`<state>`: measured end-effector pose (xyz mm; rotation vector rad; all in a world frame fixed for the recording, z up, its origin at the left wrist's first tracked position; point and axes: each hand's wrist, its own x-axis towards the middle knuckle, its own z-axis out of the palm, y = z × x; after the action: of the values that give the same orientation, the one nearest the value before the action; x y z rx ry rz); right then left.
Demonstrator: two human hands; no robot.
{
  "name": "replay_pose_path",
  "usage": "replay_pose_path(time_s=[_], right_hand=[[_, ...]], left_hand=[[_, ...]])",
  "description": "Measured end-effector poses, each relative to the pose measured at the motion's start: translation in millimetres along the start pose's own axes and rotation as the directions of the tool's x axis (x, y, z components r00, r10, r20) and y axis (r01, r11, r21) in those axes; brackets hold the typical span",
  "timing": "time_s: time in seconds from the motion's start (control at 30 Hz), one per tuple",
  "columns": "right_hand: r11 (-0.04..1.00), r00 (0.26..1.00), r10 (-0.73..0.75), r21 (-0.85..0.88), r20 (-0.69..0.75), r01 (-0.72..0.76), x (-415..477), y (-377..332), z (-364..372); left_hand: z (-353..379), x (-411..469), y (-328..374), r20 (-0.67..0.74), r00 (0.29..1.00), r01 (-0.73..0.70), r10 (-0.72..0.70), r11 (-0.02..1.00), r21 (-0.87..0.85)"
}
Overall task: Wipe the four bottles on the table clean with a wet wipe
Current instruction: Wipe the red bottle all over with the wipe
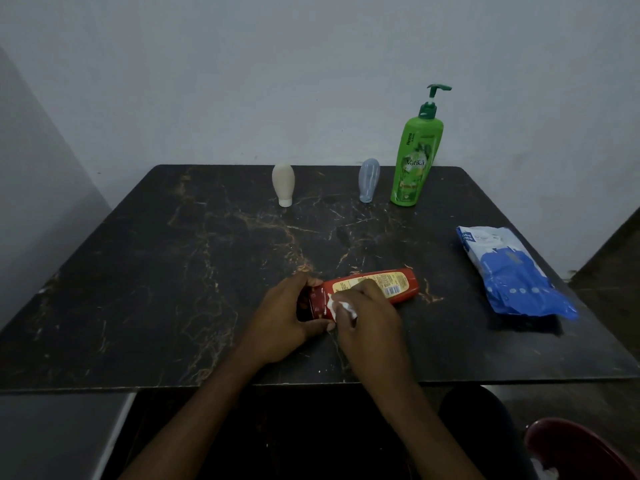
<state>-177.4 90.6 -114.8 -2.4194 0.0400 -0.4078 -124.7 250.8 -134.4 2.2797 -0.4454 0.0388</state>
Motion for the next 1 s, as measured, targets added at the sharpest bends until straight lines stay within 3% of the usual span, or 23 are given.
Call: replay_pose_path(time_s=[0.27,0.47,0.57,0.67,0.77,0.87,1.0], right_hand=[[0.958,0.950,0.285,0.062,-0.128,-0.279,24,66,-44],[0.927,0.905,0.372,0.126,-0.206,-0.353,29,72,-39],[0.952,0.942,0.307,0.059,-0.136,-0.301,23,43,-25],[0.998,0.997,0.057,0.034,-0.052,-0.055,4,10,-3],[0.997,0.997,-0.064,0.050,-0.033,0.066,-5,0,7],[0.997,0.998,-0.030,0.069,-0.061,0.034,0,13,2],[0.978,0.970,0.202,0.084,-0.135,-0.192,18,51,-22]], left_hand=[[-1,1,-1,0.034,0.999,0.019,-0.020,1.000,0.025],[-1,2,0,0.047,0.999,0.022,-0.024,0.999,0.036],[-1,1,0,0.033,0.999,0.017,-0.018,0.999,0.031],[-1,0,0,0.001,1.000,-0.005,0.005,1.000,0.015],[-1,0,0,-0.002,0.999,-0.033,0.033,0.999,0.005],[-1,0,1,-0.005,1.000,-0.027,0.027,1.000,0.001],[-2,0,0,0.030,1.000,-0.008,0.007,1.000,0.017]])
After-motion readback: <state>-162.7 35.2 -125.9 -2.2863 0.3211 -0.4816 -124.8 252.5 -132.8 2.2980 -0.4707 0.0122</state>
